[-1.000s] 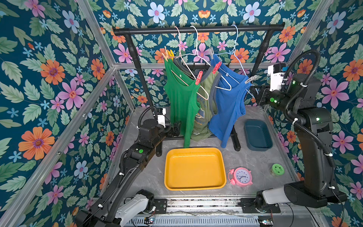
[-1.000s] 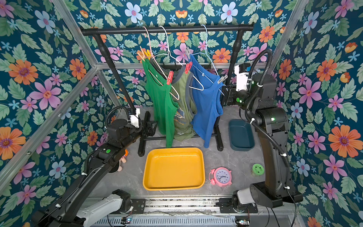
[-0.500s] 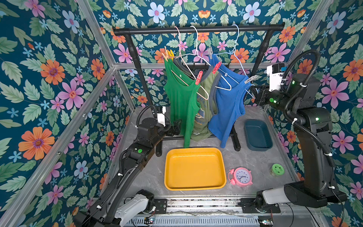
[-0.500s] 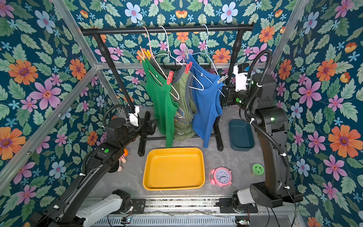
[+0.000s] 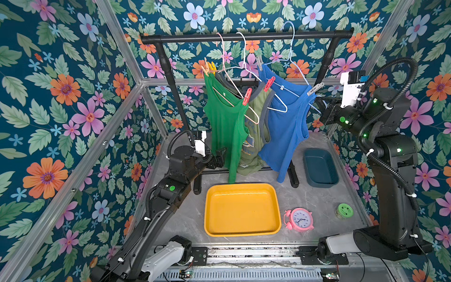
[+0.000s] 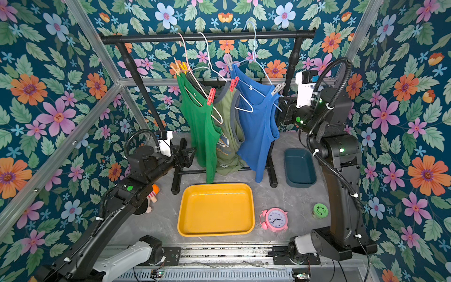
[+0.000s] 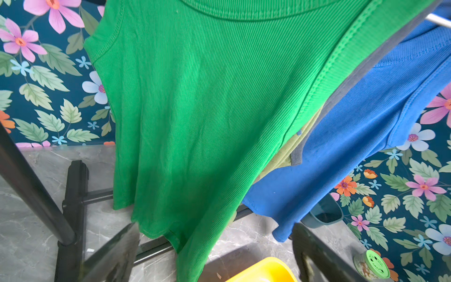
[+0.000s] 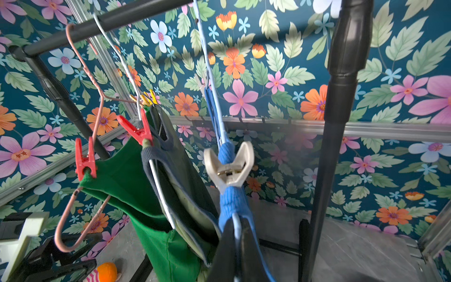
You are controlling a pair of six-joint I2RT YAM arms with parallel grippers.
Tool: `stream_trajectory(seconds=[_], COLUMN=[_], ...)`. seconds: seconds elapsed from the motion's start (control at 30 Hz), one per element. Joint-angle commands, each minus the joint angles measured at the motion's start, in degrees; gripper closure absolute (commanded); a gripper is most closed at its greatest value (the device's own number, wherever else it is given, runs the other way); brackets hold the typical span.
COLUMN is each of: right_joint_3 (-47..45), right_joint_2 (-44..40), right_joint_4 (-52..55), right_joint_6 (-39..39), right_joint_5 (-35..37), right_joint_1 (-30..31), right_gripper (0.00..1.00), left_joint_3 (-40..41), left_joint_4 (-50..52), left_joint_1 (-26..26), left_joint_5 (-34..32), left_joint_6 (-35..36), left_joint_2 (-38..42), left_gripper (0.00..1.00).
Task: Remove the clothespins securing tank tops to the hanger
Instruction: Pick up the hanger from the clothesline.
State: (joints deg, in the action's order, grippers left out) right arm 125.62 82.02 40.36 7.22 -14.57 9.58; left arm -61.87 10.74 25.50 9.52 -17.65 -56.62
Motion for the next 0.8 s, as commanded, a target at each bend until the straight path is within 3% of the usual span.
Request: stream_trajectory(seconds=[0.0,0.5,0.77], right_joint_3=[1.5,0.5,2.7], right_joint_2=[0.9,-1.4,-1.8], right_joint_4=[-4.6,-12.9,-10.7], right_joint_6=[0.9,1.3,0.6], right_joint_5=[0.7,5.2,5.2], right_joint_1=[0.1,0.0,0.0], right_gripper=[1.0,1.0,1.0], left_joint_3=[-0.9,-1.7,-3.0], left_joint_4=[0.2,0.5,0.8], left_joint_1=[0.1,0.4,0.4], left_joint_5=[0.1,-0.3,-0.2], left_joint_6=[0.9,1.3,2.0], left_joint_2=[0.3,0.9,0.8], left_gripper=[0.0,0.01,0.0])
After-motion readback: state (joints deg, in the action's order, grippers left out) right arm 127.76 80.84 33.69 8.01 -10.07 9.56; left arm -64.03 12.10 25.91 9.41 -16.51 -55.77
